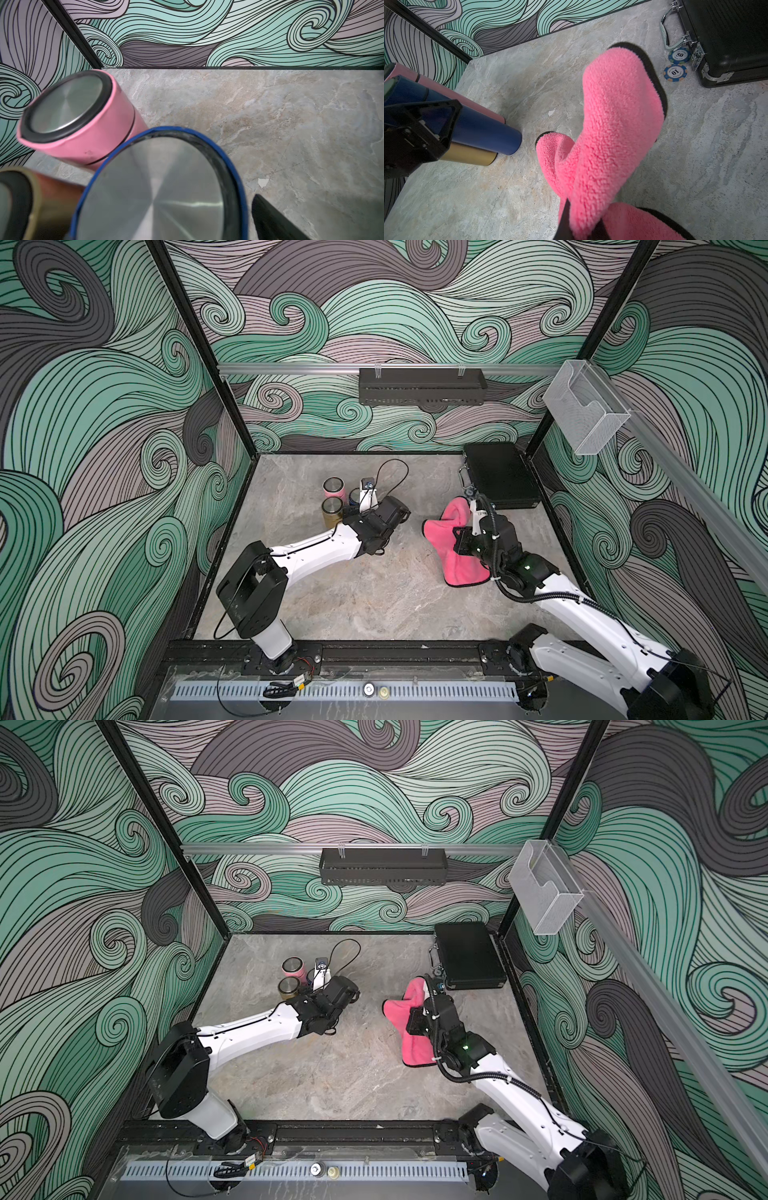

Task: Wipe the surface of the thermos
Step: Pick up the thermos from the center of the board.

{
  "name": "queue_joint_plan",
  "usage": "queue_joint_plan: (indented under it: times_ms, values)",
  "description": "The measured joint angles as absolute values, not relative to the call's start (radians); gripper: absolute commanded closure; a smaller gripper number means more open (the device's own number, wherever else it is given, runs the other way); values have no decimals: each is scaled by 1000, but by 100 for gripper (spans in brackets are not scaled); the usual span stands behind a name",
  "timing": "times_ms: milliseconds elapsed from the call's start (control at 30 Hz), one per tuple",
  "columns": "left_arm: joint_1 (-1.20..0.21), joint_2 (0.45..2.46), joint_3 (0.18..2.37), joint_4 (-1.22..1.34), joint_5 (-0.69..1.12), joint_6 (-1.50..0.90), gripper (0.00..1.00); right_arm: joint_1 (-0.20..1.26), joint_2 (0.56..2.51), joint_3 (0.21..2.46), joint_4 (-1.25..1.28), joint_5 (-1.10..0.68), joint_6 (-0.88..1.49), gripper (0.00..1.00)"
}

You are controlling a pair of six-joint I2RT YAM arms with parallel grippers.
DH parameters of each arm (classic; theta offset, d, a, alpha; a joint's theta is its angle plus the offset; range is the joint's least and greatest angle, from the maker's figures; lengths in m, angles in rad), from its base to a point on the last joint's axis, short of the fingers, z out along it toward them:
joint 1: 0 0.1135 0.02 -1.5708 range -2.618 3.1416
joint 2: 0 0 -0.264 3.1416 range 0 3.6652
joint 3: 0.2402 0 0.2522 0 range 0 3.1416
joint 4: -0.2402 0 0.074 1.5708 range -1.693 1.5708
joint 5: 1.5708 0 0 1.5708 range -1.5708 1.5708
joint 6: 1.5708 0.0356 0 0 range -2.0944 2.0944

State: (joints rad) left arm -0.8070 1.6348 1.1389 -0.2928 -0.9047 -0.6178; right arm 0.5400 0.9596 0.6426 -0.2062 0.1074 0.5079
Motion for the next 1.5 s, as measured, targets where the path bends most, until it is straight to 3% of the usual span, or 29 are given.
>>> queue_joint_plan:
  times_ms: [367,800,1500]
  values:
    - [-779,1674,1139,-205,-859,-588,22,540,957,642,-212,108,505,100]
    - [-771,1663,1158,-213,-828,-556,2,540,898,623,-252,125,497,100]
    - [-707,1604,1188,-285,-691,-557,5,540,817,622,-297,124,498,100]
